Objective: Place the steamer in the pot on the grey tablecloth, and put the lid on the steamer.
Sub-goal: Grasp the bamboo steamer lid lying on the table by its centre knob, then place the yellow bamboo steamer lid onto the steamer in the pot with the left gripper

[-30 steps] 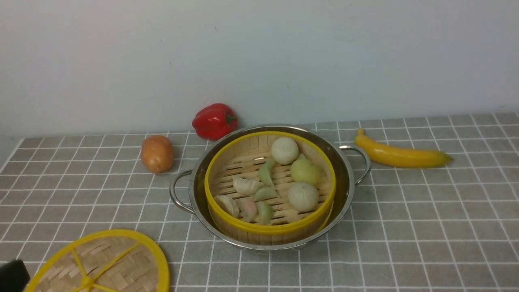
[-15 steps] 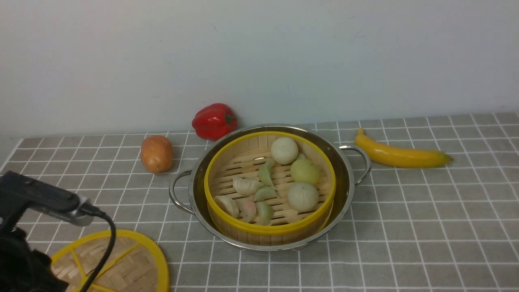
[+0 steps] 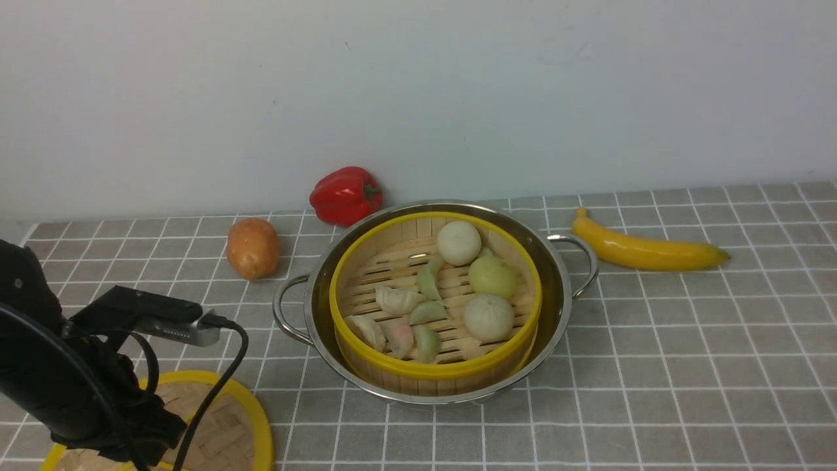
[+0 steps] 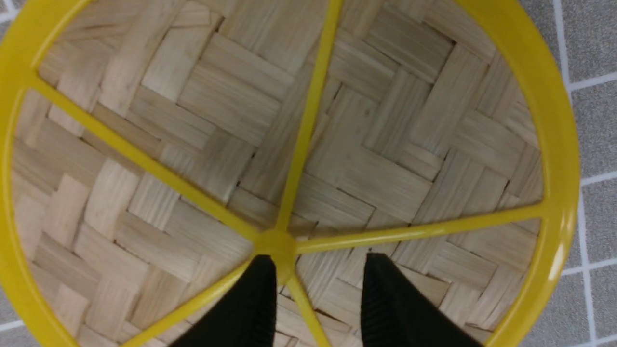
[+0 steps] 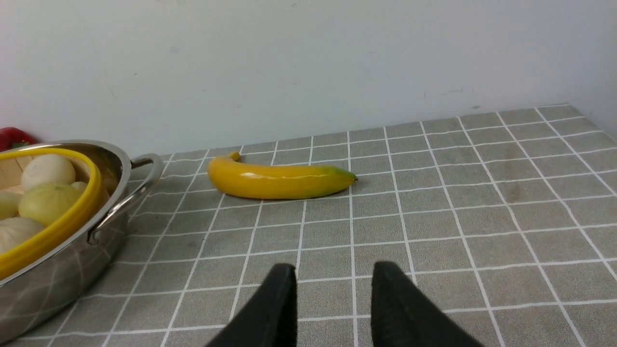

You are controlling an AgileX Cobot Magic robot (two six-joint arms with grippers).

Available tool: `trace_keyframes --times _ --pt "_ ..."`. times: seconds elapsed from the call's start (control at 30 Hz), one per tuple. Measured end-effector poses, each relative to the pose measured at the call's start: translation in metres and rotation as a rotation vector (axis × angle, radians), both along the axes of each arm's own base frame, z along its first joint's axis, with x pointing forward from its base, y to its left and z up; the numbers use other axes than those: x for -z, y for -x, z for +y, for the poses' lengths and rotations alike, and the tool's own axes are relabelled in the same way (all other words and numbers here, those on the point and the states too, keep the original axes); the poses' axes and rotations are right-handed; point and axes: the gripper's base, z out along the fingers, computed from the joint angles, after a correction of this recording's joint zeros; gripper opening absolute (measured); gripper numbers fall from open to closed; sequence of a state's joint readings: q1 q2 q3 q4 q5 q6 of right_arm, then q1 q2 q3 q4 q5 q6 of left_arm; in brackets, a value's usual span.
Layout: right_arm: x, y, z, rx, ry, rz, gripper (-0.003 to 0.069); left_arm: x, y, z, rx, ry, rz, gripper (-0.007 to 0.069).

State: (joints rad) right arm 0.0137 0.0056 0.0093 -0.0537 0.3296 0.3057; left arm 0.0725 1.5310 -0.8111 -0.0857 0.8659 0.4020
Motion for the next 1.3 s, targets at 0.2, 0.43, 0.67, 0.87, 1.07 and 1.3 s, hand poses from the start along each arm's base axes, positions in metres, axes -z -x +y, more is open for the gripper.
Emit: trace_keyframes --times 0.2,0.43,0.67,0.87,1.07,1.3 --pt "0.0 0.0 0.0 0.0 -0.001 0.0 0.024 0.008 -0.004 0.003 -0.034 -0.021 0.008 0.0243" --pt "0.0 0.0 0.0 0.004 -0.025 0.0 0.024 0.019 -0.01 0.004 -0.085 -0.031 0.016 0.0152" --pt "0.0 0.0 0.0 0.004 -0.026 0.0 0.024 0.017 -0.012 0.005 -0.092 -0.032 0.025 0.0123" --pt "0.0 0.0 0.0 0.004 -0.026 0.0 0.024 -0.027 -0.024 0.002 -0.061 -0.031 -0.045 0.0123" --pt "0.0 0.0 0.0 0.004 -0.027 0.0 0.024 -0.118 -0.047 -0.012 0.064 -0.065 -0.213 0.0123" --pt "0.0 0.0 0.0 0.004 -0.027 0.0 0.024 -0.164 -0.067 -0.059 0.483 -0.157 -0.331 0.0123"
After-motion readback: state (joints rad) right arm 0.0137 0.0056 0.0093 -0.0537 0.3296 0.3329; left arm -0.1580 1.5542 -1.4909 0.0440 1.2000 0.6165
